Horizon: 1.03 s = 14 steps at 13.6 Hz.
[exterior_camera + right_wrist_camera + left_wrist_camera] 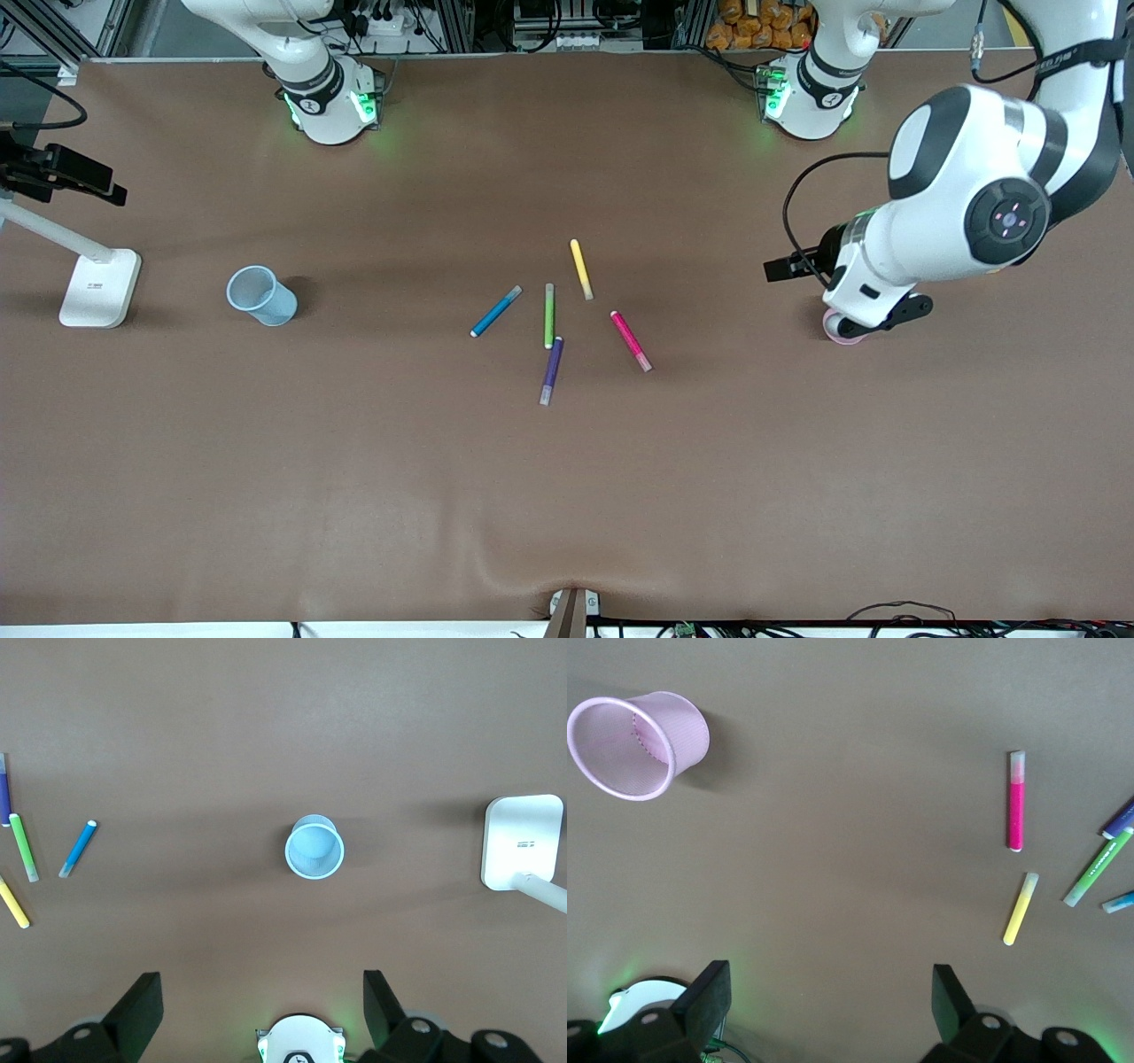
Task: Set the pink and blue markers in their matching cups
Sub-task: 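Move the left gripper past the pink cup toward the markers, then lower the left gripper onto the pink marker while the right gripper reaches out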
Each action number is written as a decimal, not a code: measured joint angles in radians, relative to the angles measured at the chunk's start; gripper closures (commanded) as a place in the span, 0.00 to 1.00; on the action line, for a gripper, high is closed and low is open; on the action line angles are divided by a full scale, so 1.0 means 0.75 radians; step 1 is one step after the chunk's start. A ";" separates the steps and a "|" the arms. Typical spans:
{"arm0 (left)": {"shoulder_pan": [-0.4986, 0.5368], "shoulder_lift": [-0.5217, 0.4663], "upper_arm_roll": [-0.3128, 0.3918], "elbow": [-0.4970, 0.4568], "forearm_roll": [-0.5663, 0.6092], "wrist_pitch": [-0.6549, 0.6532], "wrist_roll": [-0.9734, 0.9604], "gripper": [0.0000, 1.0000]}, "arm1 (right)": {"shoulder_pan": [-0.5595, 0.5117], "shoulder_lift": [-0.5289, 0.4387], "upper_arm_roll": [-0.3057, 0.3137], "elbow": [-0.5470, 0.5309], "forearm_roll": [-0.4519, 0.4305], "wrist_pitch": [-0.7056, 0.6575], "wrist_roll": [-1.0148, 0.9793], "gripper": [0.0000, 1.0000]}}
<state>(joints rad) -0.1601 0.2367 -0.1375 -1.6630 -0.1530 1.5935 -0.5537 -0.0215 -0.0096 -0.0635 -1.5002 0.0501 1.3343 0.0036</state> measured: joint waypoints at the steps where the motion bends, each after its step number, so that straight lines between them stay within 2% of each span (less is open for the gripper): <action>1: -0.001 0.029 -0.001 0.015 -0.005 0.004 0.000 0.00 | 0.000 0.000 0.000 0.000 0.000 0.000 0.000 0.00; 7: -0.016 0.189 -0.005 0.081 -0.137 0.037 -0.021 0.00 | 0.000 0.002 0.000 0.000 0.000 0.000 0.000 0.00; 14: -0.072 0.277 -0.008 0.126 -0.166 0.064 -0.287 0.00 | 0.000 0.002 0.000 0.000 0.000 0.000 0.000 0.00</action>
<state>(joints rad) -0.2140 0.4443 -0.1433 -1.5688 -0.2778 1.6413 -0.7687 -0.0215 -0.0083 -0.0635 -1.5002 0.0501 1.3343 0.0036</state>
